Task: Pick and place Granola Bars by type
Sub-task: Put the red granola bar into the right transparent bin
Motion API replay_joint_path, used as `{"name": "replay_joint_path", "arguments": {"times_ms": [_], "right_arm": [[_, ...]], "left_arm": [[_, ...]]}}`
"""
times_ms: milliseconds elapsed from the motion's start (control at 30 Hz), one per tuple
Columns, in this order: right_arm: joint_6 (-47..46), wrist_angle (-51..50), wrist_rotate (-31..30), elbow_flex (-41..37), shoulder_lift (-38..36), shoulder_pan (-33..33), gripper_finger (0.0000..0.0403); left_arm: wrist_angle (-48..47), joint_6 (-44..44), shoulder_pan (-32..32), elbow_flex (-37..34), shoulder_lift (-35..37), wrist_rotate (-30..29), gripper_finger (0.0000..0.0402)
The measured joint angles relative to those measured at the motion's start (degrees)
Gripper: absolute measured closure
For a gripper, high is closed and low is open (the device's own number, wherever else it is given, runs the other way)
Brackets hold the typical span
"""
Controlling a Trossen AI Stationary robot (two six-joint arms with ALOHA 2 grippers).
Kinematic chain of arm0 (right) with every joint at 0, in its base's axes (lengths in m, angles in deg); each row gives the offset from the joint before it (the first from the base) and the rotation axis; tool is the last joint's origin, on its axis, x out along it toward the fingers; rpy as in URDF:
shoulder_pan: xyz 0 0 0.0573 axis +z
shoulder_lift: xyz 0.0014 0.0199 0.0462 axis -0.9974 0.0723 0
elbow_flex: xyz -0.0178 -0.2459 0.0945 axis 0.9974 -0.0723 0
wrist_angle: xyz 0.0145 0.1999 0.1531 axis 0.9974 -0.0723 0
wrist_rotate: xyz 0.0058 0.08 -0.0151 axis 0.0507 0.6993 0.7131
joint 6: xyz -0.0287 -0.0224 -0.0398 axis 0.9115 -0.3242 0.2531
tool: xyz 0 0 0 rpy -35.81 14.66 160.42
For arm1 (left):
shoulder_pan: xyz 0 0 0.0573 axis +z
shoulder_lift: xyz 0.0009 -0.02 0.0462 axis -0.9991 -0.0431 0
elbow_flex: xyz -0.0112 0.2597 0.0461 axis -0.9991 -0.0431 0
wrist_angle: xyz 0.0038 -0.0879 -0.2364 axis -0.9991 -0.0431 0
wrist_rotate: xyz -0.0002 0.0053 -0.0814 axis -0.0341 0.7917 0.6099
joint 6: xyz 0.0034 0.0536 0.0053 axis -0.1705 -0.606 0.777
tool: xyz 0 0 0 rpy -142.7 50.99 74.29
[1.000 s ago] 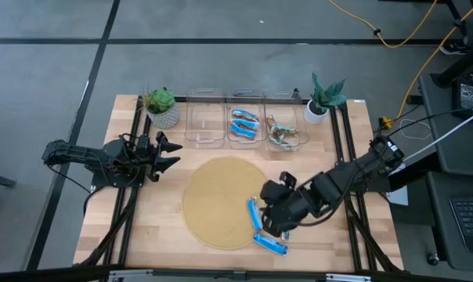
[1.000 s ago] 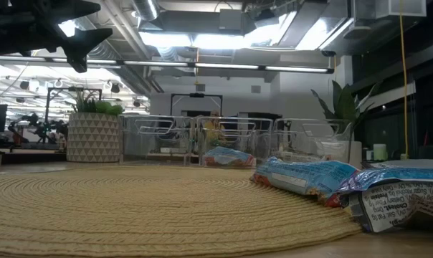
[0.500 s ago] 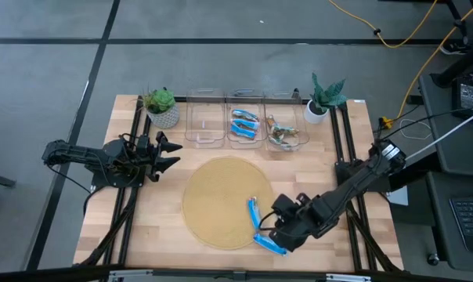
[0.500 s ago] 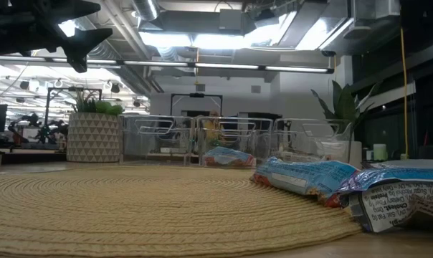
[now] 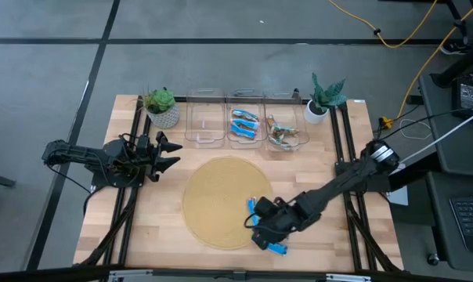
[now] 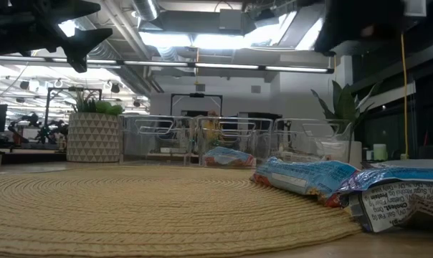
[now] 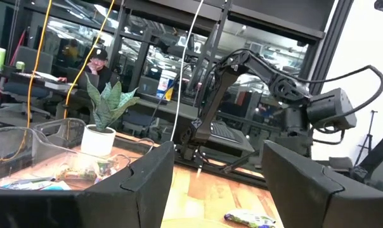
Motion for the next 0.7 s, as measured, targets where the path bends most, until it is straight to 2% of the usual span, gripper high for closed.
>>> {"name": "replay_joint_path", "arguments": {"times_ms": [133, 333, 700], "right_arm": [[3.7, 1.4, 3.0, 0.0, 3.1, -2.8, 0.0171], [1.6, -1.7, 4.7, 0.0, 6.7, -7.3, 0.0121], [-2.3, -5.0, 5.4, 0.0, 8.6, -10.3, 0.0134]], "left_arm": [[0.0, 0.0, 0.0, 0.0, 0.0, 0.0, 0.0176], [0.0, 0.0, 0.0, 0.0, 0.0, 0.0, 0.0176], [0.0, 0.0, 0.0, 0.0, 0.0, 0.0, 0.0176]]}}
